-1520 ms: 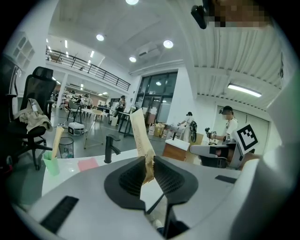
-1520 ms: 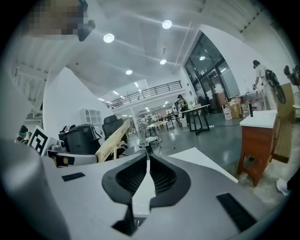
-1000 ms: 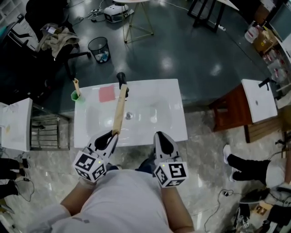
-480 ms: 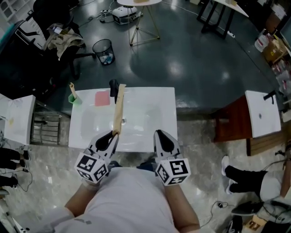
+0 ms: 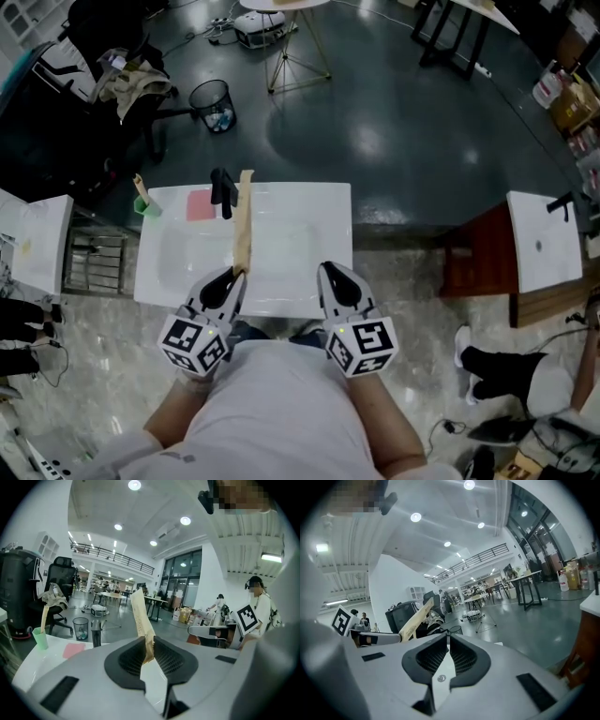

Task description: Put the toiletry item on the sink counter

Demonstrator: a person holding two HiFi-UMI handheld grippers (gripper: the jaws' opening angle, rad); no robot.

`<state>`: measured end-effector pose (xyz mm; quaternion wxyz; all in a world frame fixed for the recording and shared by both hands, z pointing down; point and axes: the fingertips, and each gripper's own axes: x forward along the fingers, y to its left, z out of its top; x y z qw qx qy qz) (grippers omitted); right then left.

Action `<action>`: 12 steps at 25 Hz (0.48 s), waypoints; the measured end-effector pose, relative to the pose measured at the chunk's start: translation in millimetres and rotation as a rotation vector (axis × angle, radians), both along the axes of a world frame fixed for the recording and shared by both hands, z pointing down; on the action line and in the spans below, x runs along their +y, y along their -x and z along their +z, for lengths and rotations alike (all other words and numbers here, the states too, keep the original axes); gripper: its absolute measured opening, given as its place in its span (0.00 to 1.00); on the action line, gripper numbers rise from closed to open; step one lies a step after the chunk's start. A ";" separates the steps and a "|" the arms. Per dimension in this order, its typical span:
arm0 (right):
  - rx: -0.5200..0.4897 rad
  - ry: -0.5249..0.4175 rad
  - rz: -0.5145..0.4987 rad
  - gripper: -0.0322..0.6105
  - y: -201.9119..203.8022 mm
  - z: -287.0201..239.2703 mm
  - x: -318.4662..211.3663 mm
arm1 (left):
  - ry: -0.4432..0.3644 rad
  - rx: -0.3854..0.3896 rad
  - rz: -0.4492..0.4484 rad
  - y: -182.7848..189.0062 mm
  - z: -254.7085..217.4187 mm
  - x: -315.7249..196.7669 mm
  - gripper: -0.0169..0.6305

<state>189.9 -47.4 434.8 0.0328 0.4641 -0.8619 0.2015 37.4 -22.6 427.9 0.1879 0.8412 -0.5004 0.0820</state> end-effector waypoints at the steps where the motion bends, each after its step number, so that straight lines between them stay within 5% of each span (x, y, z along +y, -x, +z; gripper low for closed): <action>1: 0.002 0.004 -0.005 0.10 -2.6 0.7 -1.8 | 0.003 0.001 -0.003 -2.9 0.8 -1.4 0.13; 12: 0.022 0.030 -0.036 0.10 -0.4 6.6 -11.6 | 0.057 0.016 -0.004 -8.7 19.2 -21.3 0.12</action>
